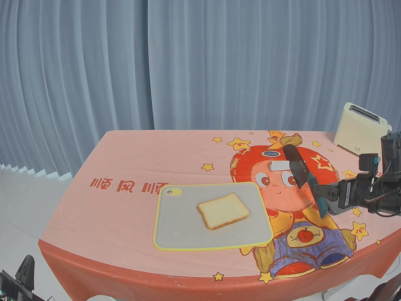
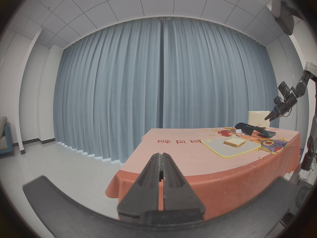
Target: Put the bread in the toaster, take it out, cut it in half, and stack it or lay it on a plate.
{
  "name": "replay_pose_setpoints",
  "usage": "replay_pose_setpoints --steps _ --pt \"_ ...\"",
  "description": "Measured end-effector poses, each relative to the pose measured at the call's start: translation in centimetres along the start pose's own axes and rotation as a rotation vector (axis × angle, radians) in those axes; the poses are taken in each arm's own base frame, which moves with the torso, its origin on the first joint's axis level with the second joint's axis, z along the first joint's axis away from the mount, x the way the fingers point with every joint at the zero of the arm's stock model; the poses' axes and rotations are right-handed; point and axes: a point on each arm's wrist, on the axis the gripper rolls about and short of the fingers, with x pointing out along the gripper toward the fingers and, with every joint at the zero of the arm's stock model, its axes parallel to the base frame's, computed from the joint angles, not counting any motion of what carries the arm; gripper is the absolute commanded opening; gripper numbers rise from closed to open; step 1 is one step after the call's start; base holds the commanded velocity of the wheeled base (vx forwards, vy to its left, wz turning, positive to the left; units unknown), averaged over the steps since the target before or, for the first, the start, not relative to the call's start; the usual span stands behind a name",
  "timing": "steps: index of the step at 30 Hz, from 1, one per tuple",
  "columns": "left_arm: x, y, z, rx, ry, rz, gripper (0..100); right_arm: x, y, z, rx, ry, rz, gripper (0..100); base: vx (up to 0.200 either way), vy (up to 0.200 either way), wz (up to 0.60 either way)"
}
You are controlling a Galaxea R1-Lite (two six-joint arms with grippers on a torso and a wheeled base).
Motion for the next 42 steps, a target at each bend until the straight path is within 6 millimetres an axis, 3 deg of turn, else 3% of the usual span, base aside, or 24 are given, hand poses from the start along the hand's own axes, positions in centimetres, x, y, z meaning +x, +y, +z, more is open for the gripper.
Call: replay_pose_setpoints --steps 6,13,27,42 --pt "0.0 0.0 0.0 0.001 0.0 -0.001 0 0.8 -0.2 -0.3 -0.024 0.031 -0.017 100 0.0 0.0 0.0" --pt "0.0 0.0 0.0 0.002 0.0 -0.001 0 2.6 -0.6 0.6 -0.005 0.024 -0.042 100 0.0 0.0 0.0" --pt "0.0 0.0 0.0 0.002 0.0 -0.001 0 8.0 -0.7 1.8 -0.026 0.015 -0.063 100 0.0 0.0 0.0" --pt "0.0 0.0 0.0 0.002 0.0 -0.001 0 10.9 -1.1 0.7 -0.028 0.095 -0.089 100 0.0 0.0 0.0"
